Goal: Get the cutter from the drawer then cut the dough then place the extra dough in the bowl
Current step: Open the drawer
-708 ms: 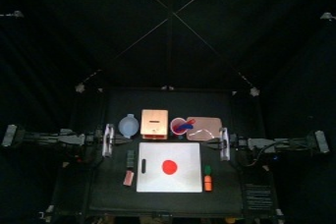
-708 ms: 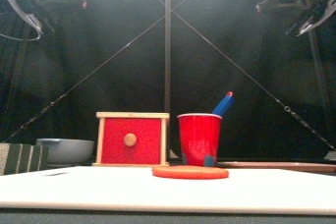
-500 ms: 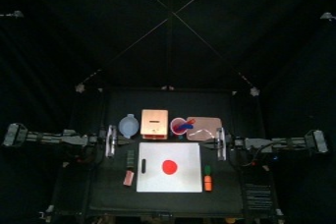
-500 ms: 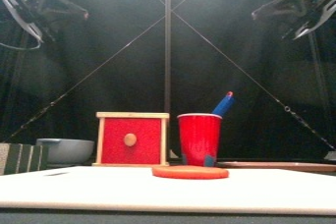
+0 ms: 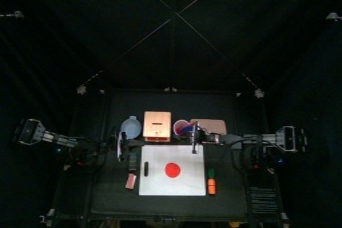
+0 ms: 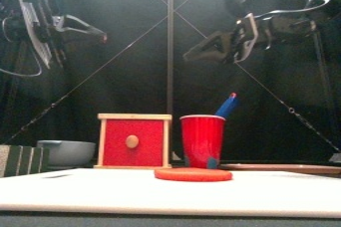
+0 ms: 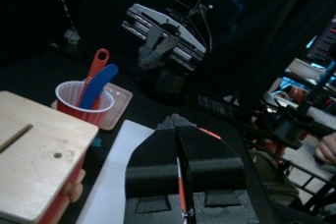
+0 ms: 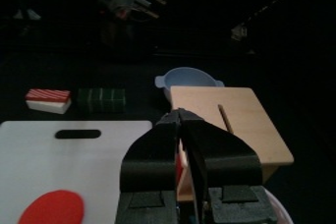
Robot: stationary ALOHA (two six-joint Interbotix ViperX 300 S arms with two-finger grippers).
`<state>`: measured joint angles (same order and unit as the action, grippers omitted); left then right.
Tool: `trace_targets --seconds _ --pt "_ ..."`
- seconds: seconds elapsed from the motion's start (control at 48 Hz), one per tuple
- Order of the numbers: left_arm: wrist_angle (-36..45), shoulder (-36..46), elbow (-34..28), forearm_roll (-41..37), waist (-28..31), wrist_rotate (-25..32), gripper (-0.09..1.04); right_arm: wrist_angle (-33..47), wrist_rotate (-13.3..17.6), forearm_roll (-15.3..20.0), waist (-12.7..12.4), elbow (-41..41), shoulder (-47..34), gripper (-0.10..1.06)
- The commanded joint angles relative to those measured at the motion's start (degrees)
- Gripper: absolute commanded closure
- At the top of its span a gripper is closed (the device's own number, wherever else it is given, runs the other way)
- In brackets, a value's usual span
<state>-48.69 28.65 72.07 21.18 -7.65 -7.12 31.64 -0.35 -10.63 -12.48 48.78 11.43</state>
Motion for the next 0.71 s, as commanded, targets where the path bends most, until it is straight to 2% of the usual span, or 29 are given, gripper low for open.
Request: trace_targets --seconds 0.021,0.229,0.458,0.708 --pt "-4.31 -5.45 -2.72 2.46 -1.58 -0.88 0.92 2.2 0.09 -1.58 -1.76 -6.68 -7.56 1.01" --pt "-6.59 -14.41 -5.98 6.68 -1.93 -5.45 0.85 2.2 0.0 -3.16 -3.69 -16.35 -18.9 1.01" --pt "-6.59 -25.93 -10.11 9.58 -1.93 -12.83 0.66 2.2 -0.09 -3.34 -5.62 -22.76 -25.93 1.01" --pt "-6.42 -31.03 -13.54 13.45 -1.67 -18.19 0.42 2.2 0.0 -4.04 -5.89 -26.28 -28.83 1.01"
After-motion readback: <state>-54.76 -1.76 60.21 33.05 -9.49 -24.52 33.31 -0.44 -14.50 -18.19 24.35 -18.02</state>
